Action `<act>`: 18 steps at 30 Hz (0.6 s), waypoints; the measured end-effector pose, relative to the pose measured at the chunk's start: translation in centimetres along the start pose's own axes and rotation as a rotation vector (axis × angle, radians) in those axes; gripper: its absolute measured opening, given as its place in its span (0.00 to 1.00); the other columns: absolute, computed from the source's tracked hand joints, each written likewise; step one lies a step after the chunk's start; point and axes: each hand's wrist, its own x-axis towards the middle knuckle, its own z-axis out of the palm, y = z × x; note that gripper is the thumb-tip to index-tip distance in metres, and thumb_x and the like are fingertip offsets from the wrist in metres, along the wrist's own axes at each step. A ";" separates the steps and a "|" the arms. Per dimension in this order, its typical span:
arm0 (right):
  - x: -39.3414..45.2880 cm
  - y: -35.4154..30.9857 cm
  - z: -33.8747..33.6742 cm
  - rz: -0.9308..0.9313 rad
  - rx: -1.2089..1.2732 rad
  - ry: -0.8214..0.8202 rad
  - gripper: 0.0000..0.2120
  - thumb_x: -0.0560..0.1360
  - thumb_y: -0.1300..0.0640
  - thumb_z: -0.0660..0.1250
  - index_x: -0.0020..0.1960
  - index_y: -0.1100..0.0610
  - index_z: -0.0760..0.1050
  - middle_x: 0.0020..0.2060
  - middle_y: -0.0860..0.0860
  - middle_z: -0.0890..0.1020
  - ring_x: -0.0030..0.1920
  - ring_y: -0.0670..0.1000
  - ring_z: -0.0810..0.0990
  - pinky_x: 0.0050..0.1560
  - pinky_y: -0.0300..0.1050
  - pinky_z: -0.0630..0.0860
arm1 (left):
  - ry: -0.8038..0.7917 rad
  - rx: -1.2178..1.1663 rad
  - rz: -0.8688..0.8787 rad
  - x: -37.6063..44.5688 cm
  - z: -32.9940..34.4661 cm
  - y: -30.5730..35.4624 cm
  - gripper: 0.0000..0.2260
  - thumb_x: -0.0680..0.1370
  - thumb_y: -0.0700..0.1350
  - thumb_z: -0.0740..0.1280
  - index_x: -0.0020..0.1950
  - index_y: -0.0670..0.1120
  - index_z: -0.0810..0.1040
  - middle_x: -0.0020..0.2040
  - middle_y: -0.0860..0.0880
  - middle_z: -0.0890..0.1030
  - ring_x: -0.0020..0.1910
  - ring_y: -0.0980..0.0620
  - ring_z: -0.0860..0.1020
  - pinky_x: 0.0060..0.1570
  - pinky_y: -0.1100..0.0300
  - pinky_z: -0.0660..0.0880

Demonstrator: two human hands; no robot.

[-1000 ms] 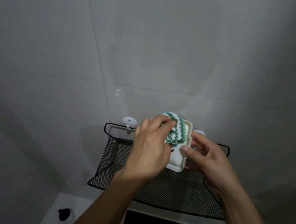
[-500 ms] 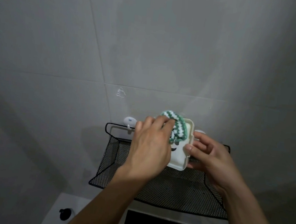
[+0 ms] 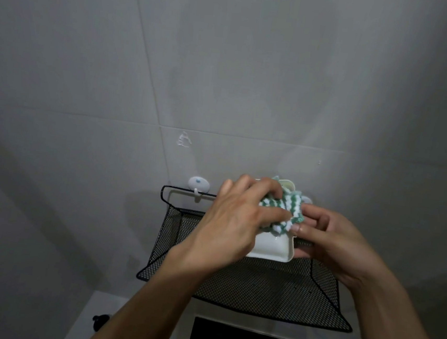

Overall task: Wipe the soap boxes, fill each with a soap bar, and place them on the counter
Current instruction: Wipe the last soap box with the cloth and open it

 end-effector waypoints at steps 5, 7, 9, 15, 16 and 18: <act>-0.2 -0.3 0.1 0.032 -0.031 -0.027 0.21 0.67 0.60 0.75 0.60 0.59 0.81 0.55 0.59 0.85 0.53 0.54 0.85 0.42 0.51 0.84 | 0.004 0.044 -0.040 0.3 -0.3 -0.3 0.16 0.76 0.42 0.68 0.61 0.57 0.81 0.61 0.51 0.74 0.55 0.48 0.71 0.49 0.51 0.66; -0.1 -0.7 0.3 0.025 -0.032 -0.030 0.19 0.68 0.59 0.77 0.59 0.58 0.82 0.55 0.59 0.85 0.53 0.53 0.85 0.42 0.51 0.84 | 0.021 0.076 -0.075 0.4 -0.3 -0.1 0.18 0.76 0.42 0.67 0.64 0.57 0.79 0.62 0.50 0.73 0.55 0.47 0.71 0.49 0.51 0.66; 0.1 -1.0 0.3 0.020 -0.004 -0.024 0.17 0.71 0.59 0.75 0.59 0.58 0.82 0.55 0.59 0.85 0.53 0.54 0.85 0.43 0.51 0.84 | 0.036 0.094 -0.083 0.5 -0.1 0.3 0.19 0.76 0.42 0.67 0.65 0.57 0.78 0.64 0.49 0.73 0.55 0.47 0.71 0.48 0.53 0.66; 0.2 -1.2 0.2 0.077 0.147 0.046 0.19 0.71 0.48 0.70 0.57 0.57 0.83 0.57 0.62 0.84 0.54 0.59 0.85 0.44 0.57 0.83 | -0.025 0.027 -0.022 0.2 0.0 0.9 0.14 0.77 0.44 0.64 0.61 0.55 0.81 0.67 0.48 0.71 0.59 0.47 0.69 0.53 0.48 0.71; 0.3 -1.3 0.2 0.092 0.150 0.071 0.20 0.70 0.46 0.71 0.56 0.57 0.84 0.56 0.61 0.84 0.52 0.59 0.86 0.43 0.56 0.83 | -0.056 0.013 -0.003 0.1 0.0 0.9 0.14 0.78 0.44 0.63 0.61 0.54 0.81 0.67 0.49 0.71 0.59 0.47 0.68 0.54 0.48 0.71; 0.3 -1.5 0.3 0.107 0.113 0.102 0.22 0.68 0.45 0.73 0.55 0.58 0.84 0.55 0.61 0.85 0.51 0.59 0.86 0.42 0.56 0.83 | -0.103 -0.010 0.024 -0.1 0.1 1.0 0.16 0.79 0.47 0.58 0.60 0.53 0.82 0.67 0.49 0.71 0.59 0.47 0.68 0.55 0.49 0.71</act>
